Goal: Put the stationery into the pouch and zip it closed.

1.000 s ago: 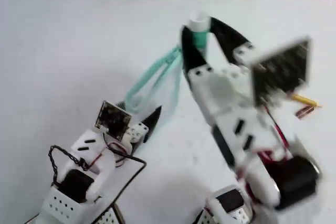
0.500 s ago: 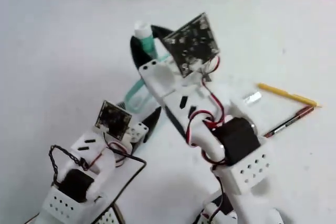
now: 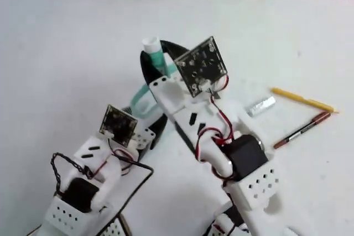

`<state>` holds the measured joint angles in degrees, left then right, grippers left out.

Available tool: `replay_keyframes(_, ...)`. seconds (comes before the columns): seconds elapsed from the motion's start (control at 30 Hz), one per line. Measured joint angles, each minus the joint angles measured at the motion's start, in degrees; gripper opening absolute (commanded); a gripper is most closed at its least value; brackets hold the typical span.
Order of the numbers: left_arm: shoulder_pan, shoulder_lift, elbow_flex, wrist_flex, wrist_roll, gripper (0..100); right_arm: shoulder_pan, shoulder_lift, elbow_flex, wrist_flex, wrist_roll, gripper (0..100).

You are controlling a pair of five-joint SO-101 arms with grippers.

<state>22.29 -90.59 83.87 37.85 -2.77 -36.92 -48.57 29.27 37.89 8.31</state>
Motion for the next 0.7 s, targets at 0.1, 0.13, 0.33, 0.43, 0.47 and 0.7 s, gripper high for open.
replay_keyframes(0.1, 0.00, 0.00, 0.00, 0.00, 0.00, 19, 0.09, -2.02, 0.26, 2.55, 0.00, 1.9)
replay_keyframes(0.13, 0.00, 0.00, 0.00, 0.00, 0.00, 19, 0.09, -2.81, 0.26, 3.87, 0.00, 1.9)
replay_keyframes(0.33, 0.00, 0.00, 0.00, 0.00, 0.00, 19, 0.18, -5.10, 0.97, 3.69, 0.00, 1.9)
replay_keyframes(0.43, 0.00, 0.00, 0.00, 0.00, 0.00, 19, 0.18, -4.40, 3.78, -1.76, 0.09, 1.9)
replay_keyframes(0.47, 0.00, 0.00, 0.00, 0.00, 0.00, 19, 0.18, -3.87, 4.84, -3.60, 0.79, 1.9)
replay_keyframes(0.7, -0.35, 0.00, 0.00, 0.00, 0.00, 19, 0.18, -2.55, 11.25, -9.23, 5.45, 1.7)
